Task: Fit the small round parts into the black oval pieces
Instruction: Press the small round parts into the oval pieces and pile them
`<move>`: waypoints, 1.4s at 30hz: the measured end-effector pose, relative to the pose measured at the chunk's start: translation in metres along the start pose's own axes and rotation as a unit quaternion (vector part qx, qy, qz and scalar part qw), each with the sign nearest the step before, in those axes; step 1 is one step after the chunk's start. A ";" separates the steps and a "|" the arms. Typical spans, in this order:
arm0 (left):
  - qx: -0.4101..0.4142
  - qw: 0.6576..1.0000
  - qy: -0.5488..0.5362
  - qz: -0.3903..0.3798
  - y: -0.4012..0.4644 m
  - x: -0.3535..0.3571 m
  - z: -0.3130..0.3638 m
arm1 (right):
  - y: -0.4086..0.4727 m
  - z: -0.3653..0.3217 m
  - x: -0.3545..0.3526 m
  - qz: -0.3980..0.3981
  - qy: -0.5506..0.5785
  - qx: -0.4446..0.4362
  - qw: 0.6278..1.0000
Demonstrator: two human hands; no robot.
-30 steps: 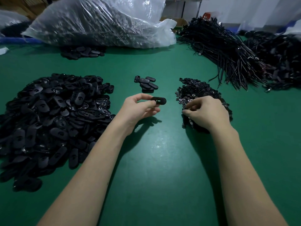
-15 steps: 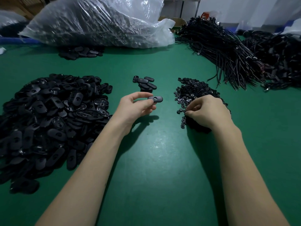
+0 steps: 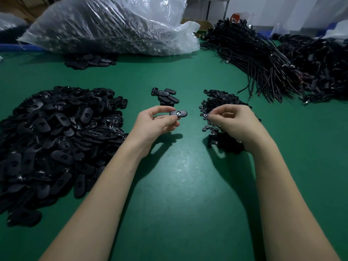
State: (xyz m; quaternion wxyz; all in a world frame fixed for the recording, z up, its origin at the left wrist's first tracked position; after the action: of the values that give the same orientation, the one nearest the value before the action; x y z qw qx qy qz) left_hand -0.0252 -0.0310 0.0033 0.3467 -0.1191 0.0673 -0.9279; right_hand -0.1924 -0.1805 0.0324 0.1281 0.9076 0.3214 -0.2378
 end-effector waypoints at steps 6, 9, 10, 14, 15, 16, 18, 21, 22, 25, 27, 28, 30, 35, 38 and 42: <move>0.030 0.999 0.007 -0.011 -0.002 0.005 0.002 | -0.001 -0.009 0.007 -0.068 0.180 0.033 0.981; 0.045 0.999 0.017 -0.020 -0.003 0.007 0.004 | 0.000 -0.010 0.010 -0.080 0.202 0.029 0.976; 0.047 0.998 0.022 -0.023 -0.004 0.007 0.004 | 0.001 -0.010 0.011 -0.080 0.204 0.028 0.975; 0.062 0.997 0.043 -0.030 -0.005 0.009 0.004 | 0.000 -0.011 0.013 -0.059 0.191 0.018 0.980; 0.069 0.996 0.053 -0.030 -0.005 0.010 0.004 | 0.000 -0.011 0.014 -0.046 0.177 0.009 0.983; 0.076 0.995 0.062 -0.030 -0.006 0.010 0.004 | 0.000 -0.013 0.016 -0.032 0.166 -0.001 0.986; 0.087 0.993 0.074 -0.031 -0.007 0.011 0.005 | 0.000 -0.016 0.020 -0.005 0.155 -0.022 0.988; 0.090 0.993 0.071 -0.033 -0.007 0.012 0.006 | 0.000 -0.019 0.025 0.012 0.134 -0.044 0.990; 0.090 0.993 0.070 -0.034 -0.008 0.011 0.006 | 0.000 -0.020 0.026 0.011 0.128 -0.049 0.991; 0.088 0.993 0.072 -0.036 -0.008 0.011 0.006 | -0.002 -0.021 0.028 0.014 0.125 -0.055 0.991; 0.088 0.993 0.075 -0.037 -0.008 0.011 0.006 | -0.002 -0.021 0.029 0.017 0.125 -0.055 0.991; 0.088 0.993 0.075 -0.037 -0.008 0.012 0.006 | -0.003 -0.021 0.029 0.018 0.124 -0.055 0.991; 0.088 0.993 0.075 -0.038 -0.008 0.012 0.006 | -0.003 -0.023 0.029 0.017 0.123 -0.054 0.991; 0.085 0.993 0.075 -0.040 -0.009 0.011 0.007 | -0.004 -0.024 0.030 0.012 0.123 -0.042 0.991; 0.083 0.992 0.078 -0.046 -0.009 0.011 0.006 | -0.004 -0.023 0.032 0.025 0.117 -0.035 0.992; 0.069 0.994 0.052 -0.061 -0.009 0.007 0.007 | -0.004 -0.021 0.031 0.021 0.126 -0.005 0.992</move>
State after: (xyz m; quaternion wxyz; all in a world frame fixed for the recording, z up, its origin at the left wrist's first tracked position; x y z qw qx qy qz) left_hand -0.0346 -0.0294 0.0128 0.2932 -0.0504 0.0142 -0.9546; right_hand -0.1669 -0.1533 0.0344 0.0963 0.9363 0.3168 -0.1169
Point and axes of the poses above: each hand's wrist, its own y-axis towards the middle knuckle, its own x-axis out of the palm, z = x × y, the point moved 1 cm from there along y, towards the middle knuckle, and after that the axes turned 7 degrees about -x, right-handed, at the moved point
